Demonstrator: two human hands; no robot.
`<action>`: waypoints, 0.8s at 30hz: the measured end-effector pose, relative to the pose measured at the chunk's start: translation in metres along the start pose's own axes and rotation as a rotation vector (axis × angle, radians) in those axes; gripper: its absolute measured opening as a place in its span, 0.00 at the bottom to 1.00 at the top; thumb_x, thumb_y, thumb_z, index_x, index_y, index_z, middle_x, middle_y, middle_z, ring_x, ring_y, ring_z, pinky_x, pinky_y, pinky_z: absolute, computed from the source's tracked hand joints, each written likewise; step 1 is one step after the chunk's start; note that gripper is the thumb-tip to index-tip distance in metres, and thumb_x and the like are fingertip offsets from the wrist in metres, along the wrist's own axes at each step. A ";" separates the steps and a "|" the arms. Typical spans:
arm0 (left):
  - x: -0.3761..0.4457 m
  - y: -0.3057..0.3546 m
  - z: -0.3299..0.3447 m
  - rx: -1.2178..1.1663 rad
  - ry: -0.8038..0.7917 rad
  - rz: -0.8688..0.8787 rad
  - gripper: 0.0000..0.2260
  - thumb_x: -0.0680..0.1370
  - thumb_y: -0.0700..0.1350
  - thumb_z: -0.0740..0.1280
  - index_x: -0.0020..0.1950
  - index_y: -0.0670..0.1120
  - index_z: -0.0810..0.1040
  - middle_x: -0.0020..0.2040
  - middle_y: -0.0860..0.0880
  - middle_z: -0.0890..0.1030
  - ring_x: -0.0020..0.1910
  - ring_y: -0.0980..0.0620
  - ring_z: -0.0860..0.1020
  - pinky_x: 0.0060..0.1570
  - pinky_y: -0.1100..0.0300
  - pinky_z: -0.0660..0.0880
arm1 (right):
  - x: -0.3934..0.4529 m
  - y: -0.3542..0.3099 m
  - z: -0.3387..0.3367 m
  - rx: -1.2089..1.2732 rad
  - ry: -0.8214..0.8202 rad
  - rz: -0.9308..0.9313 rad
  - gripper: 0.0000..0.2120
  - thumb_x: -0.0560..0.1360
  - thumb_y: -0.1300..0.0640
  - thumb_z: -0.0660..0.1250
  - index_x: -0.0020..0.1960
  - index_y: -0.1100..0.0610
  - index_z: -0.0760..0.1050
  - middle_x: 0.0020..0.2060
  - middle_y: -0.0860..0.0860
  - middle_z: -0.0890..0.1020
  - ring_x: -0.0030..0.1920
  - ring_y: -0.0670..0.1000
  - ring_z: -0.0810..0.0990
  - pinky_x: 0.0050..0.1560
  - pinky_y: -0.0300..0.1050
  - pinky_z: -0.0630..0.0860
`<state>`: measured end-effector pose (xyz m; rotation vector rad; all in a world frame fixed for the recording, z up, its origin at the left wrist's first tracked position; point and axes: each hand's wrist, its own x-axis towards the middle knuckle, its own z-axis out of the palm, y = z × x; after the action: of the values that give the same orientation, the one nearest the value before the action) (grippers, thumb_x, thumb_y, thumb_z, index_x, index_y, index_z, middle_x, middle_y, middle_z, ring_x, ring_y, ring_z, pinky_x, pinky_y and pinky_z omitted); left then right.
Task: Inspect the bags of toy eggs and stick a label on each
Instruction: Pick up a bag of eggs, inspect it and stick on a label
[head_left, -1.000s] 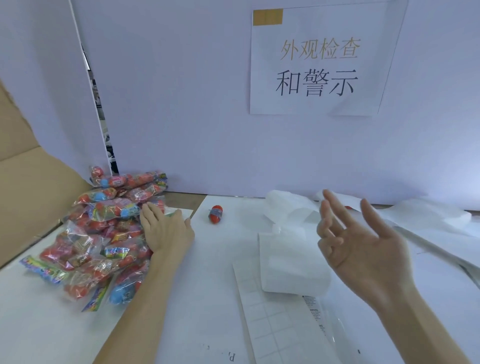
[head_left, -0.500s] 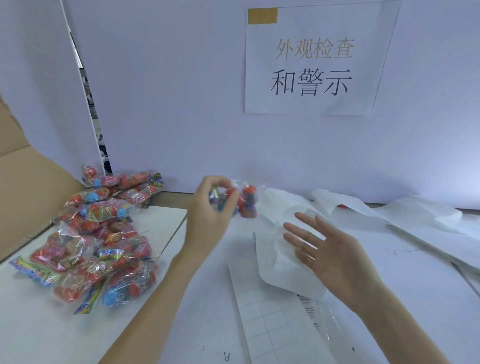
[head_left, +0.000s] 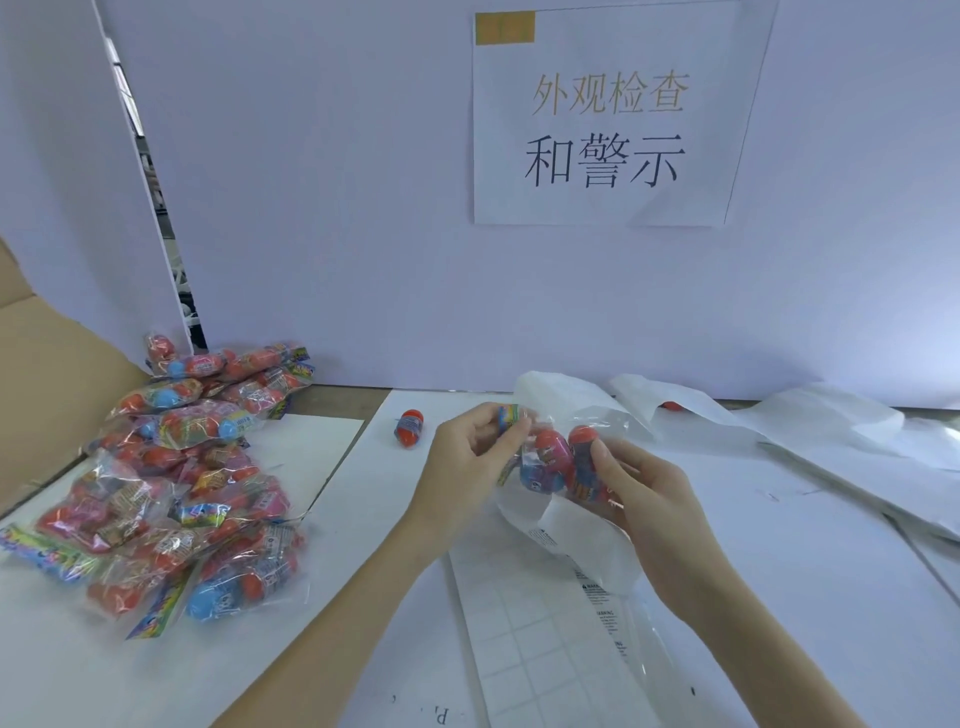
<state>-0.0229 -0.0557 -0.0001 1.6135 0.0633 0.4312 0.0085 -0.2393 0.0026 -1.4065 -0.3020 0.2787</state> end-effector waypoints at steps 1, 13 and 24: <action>0.001 -0.002 -0.001 0.024 0.010 -0.006 0.06 0.84 0.44 0.69 0.58 0.48 0.84 0.51 0.50 0.89 0.54 0.46 0.86 0.55 0.50 0.83 | 0.000 -0.001 0.000 -0.013 0.001 0.003 0.11 0.84 0.50 0.64 0.57 0.51 0.85 0.51 0.51 0.89 0.50 0.51 0.88 0.49 0.39 0.82; -0.002 -0.013 0.007 0.539 0.216 0.229 0.05 0.86 0.45 0.64 0.51 0.49 0.77 0.39 0.58 0.81 0.39 0.60 0.79 0.32 0.68 0.73 | -0.001 0.000 0.000 0.131 -0.026 0.160 0.18 0.84 0.43 0.61 0.62 0.51 0.85 0.53 0.55 0.88 0.50 0.54 0.87 0.58 0.47 0.82; 0.004 -0.008 0.000 0.298 0.238 -0.015 0.05 0.85 0.49 0.64 0.51 0.57 0.77 0.41 0.51 0.83 0.41 0.52 0.82 0.40 0.55 0.79 | 0.004 0.000 -0.001 0.128 0.055 0.094 0.07 0.80 0.58 0.70 0.57 0.56 0.81 0.42 0.53 0.86 0.38 0.50 0.78 0.44 0.44 0.75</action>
<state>-0.0179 -0.0535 -0.0073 1.8445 0.3324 0.6236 0.0128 -0.2384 0.0030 -1.3018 -0.1702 0.3298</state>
